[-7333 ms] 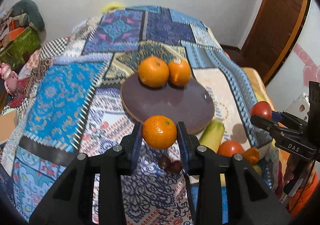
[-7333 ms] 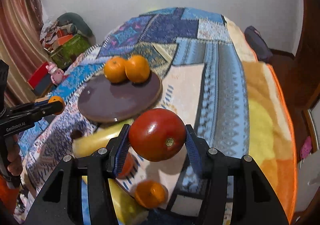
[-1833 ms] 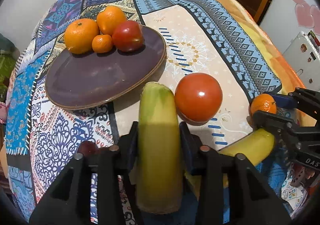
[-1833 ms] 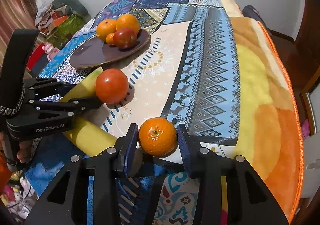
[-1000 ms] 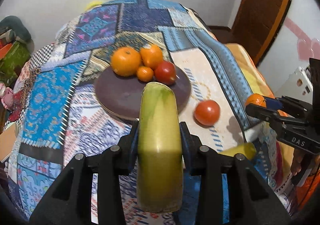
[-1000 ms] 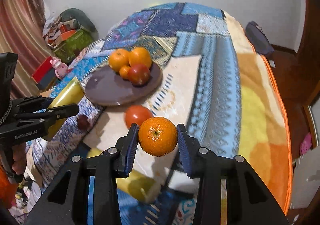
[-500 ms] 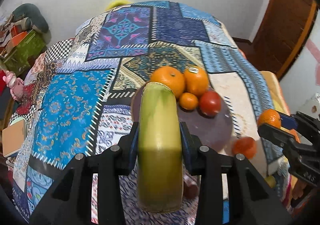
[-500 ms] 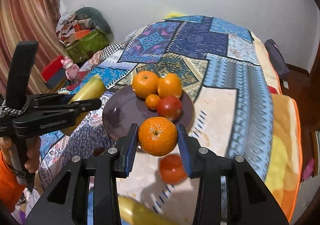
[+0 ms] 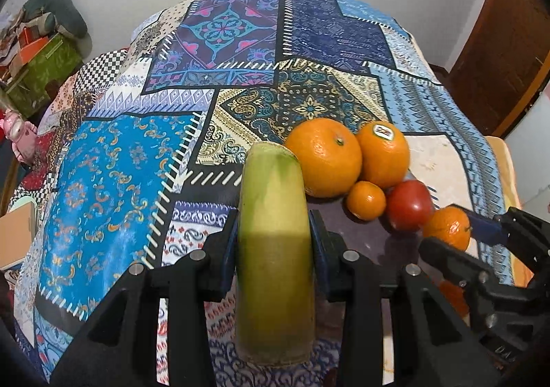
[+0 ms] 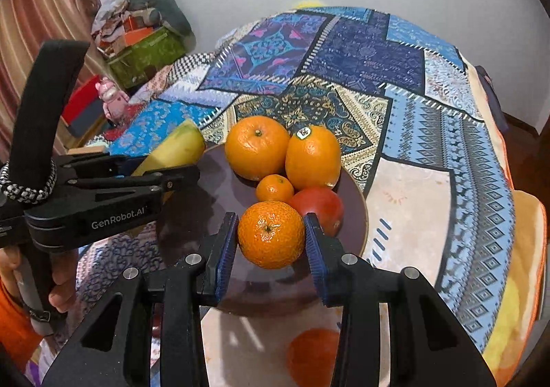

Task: Organize fruits
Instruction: 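Lay the cucumber on the plate with the left gripper while the right places the mandarin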

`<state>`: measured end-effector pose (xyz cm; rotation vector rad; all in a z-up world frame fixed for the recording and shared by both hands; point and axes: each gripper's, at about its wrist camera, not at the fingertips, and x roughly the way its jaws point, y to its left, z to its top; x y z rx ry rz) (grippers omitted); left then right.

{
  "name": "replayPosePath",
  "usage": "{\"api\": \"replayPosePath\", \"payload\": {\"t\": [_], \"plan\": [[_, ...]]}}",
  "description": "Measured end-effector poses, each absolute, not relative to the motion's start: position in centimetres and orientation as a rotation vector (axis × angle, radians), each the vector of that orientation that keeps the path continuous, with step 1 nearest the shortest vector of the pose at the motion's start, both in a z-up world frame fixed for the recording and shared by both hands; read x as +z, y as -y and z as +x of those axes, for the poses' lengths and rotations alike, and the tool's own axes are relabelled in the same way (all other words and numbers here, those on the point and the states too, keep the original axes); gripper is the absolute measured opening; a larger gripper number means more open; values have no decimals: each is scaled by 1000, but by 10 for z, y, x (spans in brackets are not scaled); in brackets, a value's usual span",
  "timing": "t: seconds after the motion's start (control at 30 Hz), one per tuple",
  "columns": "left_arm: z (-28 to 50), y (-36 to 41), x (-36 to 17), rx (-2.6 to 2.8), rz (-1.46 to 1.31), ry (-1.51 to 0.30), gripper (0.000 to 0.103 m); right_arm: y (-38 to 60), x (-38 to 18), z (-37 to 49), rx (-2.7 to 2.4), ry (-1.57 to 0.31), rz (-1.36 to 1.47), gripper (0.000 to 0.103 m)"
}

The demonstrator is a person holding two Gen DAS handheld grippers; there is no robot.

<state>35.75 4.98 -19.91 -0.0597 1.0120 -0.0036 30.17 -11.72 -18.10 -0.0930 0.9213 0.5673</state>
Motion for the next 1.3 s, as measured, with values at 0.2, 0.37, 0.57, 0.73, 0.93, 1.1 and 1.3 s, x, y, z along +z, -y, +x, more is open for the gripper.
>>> {"api": "replayPosePath", "payload": {"t": [0.2,0.37,0.57,0.73,0.93,1.1,1.3], "plan": [[367,-52,-208,-5,-73,-1024,38,111,-192,310,569,-947,-117,36],[369,-51,-211,-9,-84,-1027,38,106,-192,309,588,-945,-134,36],[367,-52,-206,-16,-85,-1014,38,100,-194,309,605,-945,-140,36],[360,-52,-196,-24,-79,-994,38,96,-197,310,609,-959,-147,36],[346,-52,-181,-40,-71,-971,38,98,-195,306,601,-961,-162,36],[325,-51,-159,-55,-64,-934,38,110,-176,298,597,-923,-148,36],[295,-47,-136,-73,-43,-897,38,136,-145,281,570,-851,-122,41]]}}
